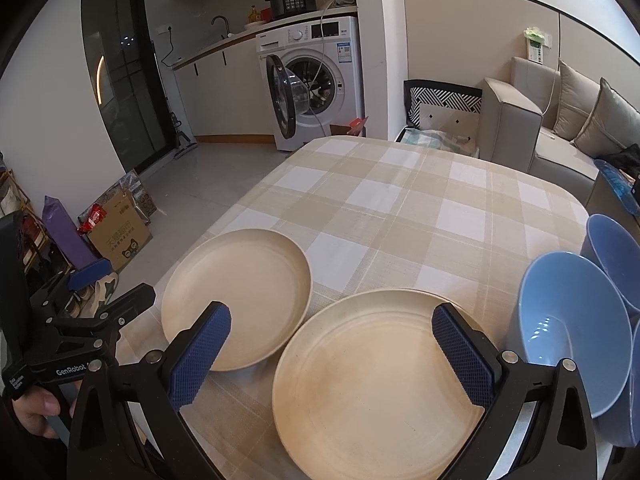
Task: Organize plates and bowls
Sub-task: 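Move both open grippers to the rim of the other large cream plate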
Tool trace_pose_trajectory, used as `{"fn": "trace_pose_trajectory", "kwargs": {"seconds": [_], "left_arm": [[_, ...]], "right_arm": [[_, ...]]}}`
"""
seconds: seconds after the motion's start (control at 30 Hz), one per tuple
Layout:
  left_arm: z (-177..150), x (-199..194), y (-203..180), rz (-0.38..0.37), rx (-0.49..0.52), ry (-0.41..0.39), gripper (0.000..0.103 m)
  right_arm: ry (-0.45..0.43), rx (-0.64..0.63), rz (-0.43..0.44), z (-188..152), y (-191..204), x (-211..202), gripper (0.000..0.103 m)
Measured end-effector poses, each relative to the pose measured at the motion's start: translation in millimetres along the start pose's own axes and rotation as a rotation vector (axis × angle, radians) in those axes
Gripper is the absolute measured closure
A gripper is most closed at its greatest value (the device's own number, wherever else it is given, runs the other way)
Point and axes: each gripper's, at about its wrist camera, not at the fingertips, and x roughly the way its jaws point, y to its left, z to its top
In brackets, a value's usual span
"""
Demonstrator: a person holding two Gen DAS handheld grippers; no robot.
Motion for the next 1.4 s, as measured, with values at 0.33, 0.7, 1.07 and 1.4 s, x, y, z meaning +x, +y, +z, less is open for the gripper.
{"fn": "trace_pose_trajectory", "kwargs": {"seconds": [0.33,0.7,1.07,1.4], "left_arm": [[-3,16,20,0.03,-0.05,0.034,0.0],[-8,32,32,0.052,-0.077,0.072,0.0],[-13,51,36,0.07,-0.085,0.115,0.0],[-15,63,40,0.077,-0.088,0.14,0.0]], "right_arm": [[0.037,-0.011,0.031,12,12,29,0.001],[0.085,-0.035,0.06,18,25,59,0.001],[0.186,-0.053,0.081,19,32,101,0.001],[0.205,-0.088,0.061,19,36,119,0.001]]}}
